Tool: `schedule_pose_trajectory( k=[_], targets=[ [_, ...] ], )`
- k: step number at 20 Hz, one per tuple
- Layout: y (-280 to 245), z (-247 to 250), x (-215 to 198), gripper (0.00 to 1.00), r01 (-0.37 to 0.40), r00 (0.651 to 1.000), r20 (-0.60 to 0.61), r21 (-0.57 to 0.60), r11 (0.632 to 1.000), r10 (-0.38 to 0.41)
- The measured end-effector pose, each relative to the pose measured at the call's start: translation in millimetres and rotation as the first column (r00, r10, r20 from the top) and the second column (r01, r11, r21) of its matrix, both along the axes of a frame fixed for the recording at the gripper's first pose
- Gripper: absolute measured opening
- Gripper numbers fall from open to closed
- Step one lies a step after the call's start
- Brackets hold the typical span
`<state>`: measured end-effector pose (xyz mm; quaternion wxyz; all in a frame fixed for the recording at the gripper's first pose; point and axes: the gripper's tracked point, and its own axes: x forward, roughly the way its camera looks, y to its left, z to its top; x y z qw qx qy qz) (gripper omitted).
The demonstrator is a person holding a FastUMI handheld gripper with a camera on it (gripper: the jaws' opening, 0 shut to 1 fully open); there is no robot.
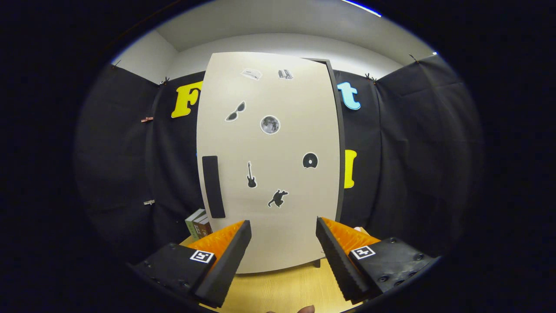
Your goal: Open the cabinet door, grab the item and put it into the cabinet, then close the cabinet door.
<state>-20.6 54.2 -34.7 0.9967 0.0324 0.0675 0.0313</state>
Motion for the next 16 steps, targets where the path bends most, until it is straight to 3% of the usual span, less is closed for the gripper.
schedule_pose_trajectory(
  k=[16],
  targets=[
    [3.3,7.7,-5.3,0.98,-0.015,0.999,0.031,-0.031,0.999,0.016]
  ],
)
